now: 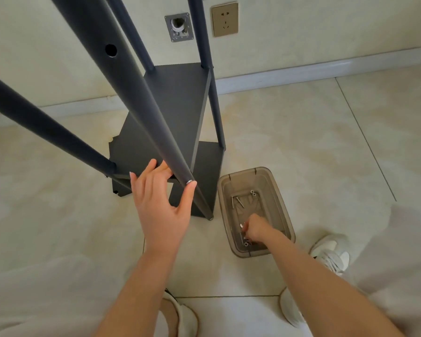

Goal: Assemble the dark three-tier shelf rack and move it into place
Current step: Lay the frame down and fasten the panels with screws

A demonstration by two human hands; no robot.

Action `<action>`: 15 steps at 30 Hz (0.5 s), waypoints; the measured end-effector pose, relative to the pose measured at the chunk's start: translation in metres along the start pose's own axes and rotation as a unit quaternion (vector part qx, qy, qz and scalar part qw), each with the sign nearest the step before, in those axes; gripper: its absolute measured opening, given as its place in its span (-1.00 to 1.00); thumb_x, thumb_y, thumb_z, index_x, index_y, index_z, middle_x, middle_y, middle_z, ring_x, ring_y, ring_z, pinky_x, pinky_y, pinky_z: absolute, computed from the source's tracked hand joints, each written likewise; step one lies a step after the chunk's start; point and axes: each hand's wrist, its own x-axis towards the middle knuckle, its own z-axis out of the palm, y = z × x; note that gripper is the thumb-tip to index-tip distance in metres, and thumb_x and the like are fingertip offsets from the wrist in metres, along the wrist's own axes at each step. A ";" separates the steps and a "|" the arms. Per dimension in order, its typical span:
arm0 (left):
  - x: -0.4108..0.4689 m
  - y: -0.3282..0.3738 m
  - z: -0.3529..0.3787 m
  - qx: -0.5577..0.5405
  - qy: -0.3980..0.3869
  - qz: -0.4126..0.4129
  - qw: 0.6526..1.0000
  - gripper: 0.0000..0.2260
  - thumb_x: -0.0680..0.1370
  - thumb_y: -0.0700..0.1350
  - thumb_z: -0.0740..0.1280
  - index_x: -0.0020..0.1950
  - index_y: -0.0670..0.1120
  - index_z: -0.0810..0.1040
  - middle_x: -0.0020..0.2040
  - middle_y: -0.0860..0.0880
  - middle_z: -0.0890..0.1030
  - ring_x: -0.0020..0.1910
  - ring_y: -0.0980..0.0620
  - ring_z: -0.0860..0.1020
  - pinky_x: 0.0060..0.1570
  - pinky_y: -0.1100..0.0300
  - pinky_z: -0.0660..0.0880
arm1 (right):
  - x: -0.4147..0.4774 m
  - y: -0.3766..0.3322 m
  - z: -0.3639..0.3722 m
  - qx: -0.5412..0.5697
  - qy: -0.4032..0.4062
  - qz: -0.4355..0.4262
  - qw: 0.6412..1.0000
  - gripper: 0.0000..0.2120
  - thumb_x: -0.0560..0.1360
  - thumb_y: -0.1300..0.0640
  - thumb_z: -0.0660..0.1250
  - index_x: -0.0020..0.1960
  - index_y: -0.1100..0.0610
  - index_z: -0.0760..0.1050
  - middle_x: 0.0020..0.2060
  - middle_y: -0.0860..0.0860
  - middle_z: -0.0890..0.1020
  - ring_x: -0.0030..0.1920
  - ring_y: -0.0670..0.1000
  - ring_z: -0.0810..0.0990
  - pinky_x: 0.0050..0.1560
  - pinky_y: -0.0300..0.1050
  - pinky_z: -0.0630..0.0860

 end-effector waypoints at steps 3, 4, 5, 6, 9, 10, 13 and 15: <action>-0.002 0.000 0.003 -0.003 0.007 0.002 1.000 -0.70 0.52 0.02 0.43 0.16 -0.09 0.50 0.20 -0.11 0.61 0.35 -0.18 0.49 0.49 -0.30 0.19 | 0.008 0.001 0.004 -0.055 -0.020 -0.022 0.998 -0.78 0.55 0.31 0.30 0.15 0.21 0.62 0.09 0.16 0.65 0.11 0.14 0.61 0.16 -0.09 0.55; -0.002 -0.001 0.004 -0.004 0.008 0.001 1.000 -0.70 0.53 0.02 0.42 0.16 -0.08 0.50 0.20 -0.10 0.60 0.35 -0.17 0.48 0.49 -0.31 0.19 | 0.010 0.001 0.007 -0.070 -0.026 -0.025 0.997 -0.79 0.55 0.31 0.29 0.13 0.21 0.62 0.08 0.16 0.65 0.10 0.15 0.62 0.15 -0.07 0.55; -0.002 -0.002 0.005 -0.004 0.010 0.000 1.000 -0.71 0.53 0.04 0.41 0.16 -0.08 0.49 0.20 -0.10 0.60 0.35 -0.17 0.48 0.49 -0.31 0.19 | 0.012 0.002 0.009 -0.087 -0.027 -0.023 0.996 -0.80 0.55 0.31 0.29 0.13 0.21 0.62 0.08 0.17 0.65 0.09 0.16 0.62 0.14 -0.05 0.56; -0.002 -0.003 0.006 -0.004 0.011 0.000 1.000 -0.71 0.54 0.06 0.39 0.15 -0.08 0.49 0.19 -0.11 0.60 0.35 -0.17 0.48 0.50 -0.31 0.18 | 0.013 0.002 0.011 -0.106 -0.024 -0.022 0.994 -0.80 0.56 0.32 0.28 0.13 0.22 0.61 0.08 0.18 0.65 0.09 0.17 0.62 0.14 -0.03 0.56; -0.002 -0.003 0.007 -0.004 0.014 0.009 1.000 -0.71 0.55 0.08 0.34 0.14 -0.08 0.48 0.17 -0.13 0.61 0.33 -0.20 0.50 0.51 -0.29 0.17 | 0.017 0.001 0.015 -0.163 -0.013 -0.023 0.986 -0.79 0.56 0.31 0.28 0.16 0.22 0.59 0.11 0.18 0.64 0.12 0.17 0.62 0.13 -0.01 0.57; -0.002 -0.003 0.008 -0.005 0.016 0.013 1.000 -0.71 0.55 0.07 0.34 0.14 -0.09 0.48 0.17 -0.14 0.61 0.32 -0.22 0.50 0.51 -0.29 0.17 | 0.018 0.001 0.016 -0.182 -0.011 -0.024 0.983 -0.79 0.56 0.30 0.28 0.17 0.22 0.58 0.11 0.17 0.63 0.13 0.17 0.61 0.12 -0.02 0.57; -0.003 -0.003 0.010 -0.004 0.026 0.024 0.999 -0.72 0.55 0.04 0.36 0.13 -0.13 0.49 0.16 -0.17 0.61 0.31 -0.25 0.52 0.50 -0.31 0.17 | 0.020 0.000 0.019 -0.220 -0.007 -0.030 0.975 -0.76 0.57 0.32 0.25 0.22 0.24 0.53 0.13 0.18 0.62 0.14 0.19 0.61 0.09 -0.02 0.55; -0.003 -0.004 0.011 -0.004 0.029 0.028 0.999 -0.72 0.55 0.03 0.36 0.13 -0.12 0.49 0.16 -0.18 0.62 0.30 -0.26 0.52 0.50 -0.31 0.17 | 0.022 0.000 0.019 -0.223 -0.010 -0.033 0.974 -0.77 0.58 0.29 0.26 0.22 0.25 0.52 0.14 0.19 0.62 0.14 0.20 0.60 0.09 -0.02 0.55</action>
